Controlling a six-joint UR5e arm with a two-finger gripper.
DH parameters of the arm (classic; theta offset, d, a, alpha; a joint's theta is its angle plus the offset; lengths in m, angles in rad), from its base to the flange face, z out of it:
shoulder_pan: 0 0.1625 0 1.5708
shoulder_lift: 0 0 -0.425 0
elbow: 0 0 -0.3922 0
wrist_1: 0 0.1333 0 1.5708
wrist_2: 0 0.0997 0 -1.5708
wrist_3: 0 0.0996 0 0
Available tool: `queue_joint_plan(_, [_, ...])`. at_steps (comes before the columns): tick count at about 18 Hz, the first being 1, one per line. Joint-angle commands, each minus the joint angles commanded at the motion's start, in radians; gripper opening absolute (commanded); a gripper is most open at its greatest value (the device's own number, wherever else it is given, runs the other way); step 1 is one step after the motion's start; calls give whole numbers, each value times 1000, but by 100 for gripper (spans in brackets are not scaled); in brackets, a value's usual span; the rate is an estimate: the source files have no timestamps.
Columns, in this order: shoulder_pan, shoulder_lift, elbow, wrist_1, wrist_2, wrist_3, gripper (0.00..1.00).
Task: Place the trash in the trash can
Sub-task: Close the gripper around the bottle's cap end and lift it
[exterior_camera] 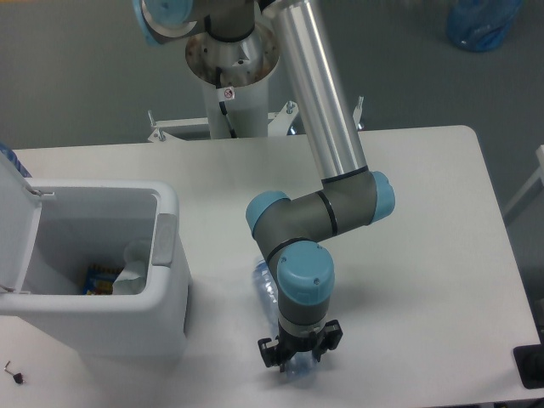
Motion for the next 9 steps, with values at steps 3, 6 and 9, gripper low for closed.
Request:
queue_joint_plan(3, [0,3,0,0,0,0,63])
queue_joint_plan(6, [0,9,0,0,-2,0,60])
queue_joint_plan(9, [0,11,0,0,0,2,60])
